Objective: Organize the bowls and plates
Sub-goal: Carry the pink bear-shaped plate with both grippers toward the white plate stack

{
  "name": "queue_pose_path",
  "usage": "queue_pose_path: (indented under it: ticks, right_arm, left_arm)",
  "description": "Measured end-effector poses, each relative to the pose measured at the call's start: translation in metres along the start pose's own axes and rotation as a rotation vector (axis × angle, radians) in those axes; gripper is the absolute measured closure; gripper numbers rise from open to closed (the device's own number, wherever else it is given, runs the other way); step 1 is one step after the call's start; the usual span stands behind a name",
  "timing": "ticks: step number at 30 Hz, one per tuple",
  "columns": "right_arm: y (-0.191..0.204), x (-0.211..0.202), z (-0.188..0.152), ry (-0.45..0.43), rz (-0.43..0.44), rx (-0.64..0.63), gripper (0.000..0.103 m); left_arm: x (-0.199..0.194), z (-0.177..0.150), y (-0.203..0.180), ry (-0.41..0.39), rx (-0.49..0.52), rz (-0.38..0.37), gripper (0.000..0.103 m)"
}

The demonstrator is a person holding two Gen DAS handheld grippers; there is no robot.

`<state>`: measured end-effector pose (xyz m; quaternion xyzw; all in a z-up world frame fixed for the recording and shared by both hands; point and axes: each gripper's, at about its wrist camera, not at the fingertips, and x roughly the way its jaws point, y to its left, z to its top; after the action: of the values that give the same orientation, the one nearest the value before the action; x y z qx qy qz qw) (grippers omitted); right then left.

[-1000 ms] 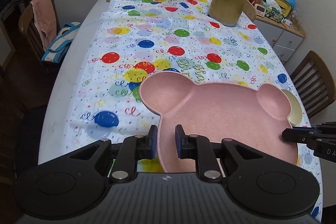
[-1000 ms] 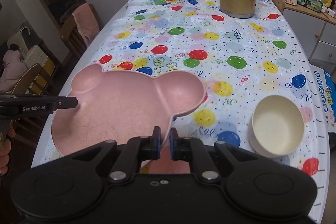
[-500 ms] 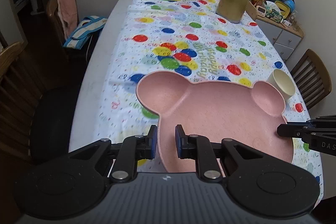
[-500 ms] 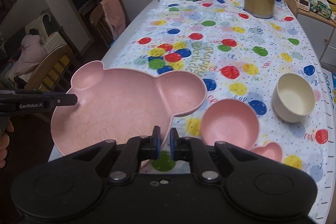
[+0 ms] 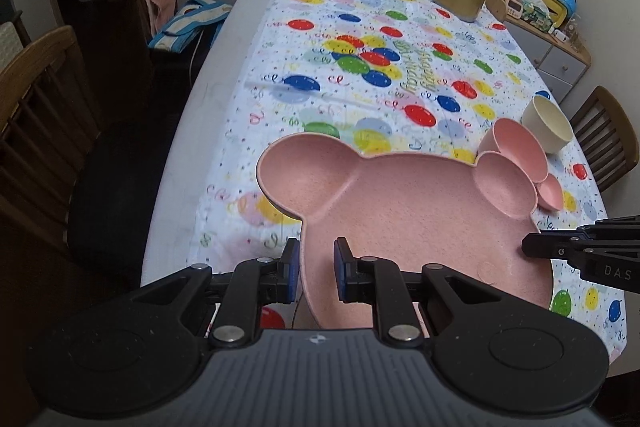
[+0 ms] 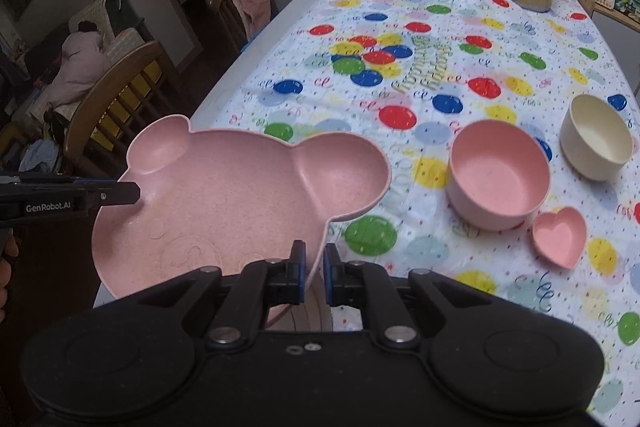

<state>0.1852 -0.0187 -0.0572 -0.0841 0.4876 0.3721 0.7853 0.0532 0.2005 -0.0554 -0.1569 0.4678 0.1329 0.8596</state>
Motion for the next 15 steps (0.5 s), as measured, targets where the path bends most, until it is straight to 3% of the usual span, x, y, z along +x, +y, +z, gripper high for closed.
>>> queue_pose_path:
  ticks: [15]
  right_arm:
    - [-0.001,0.026,-0.047,0.04,-0.018,-0.012,0.095]
  left_arm:
    - [0.022,-0.045,-0.001,0.02,-0.01,0.017,0.086]
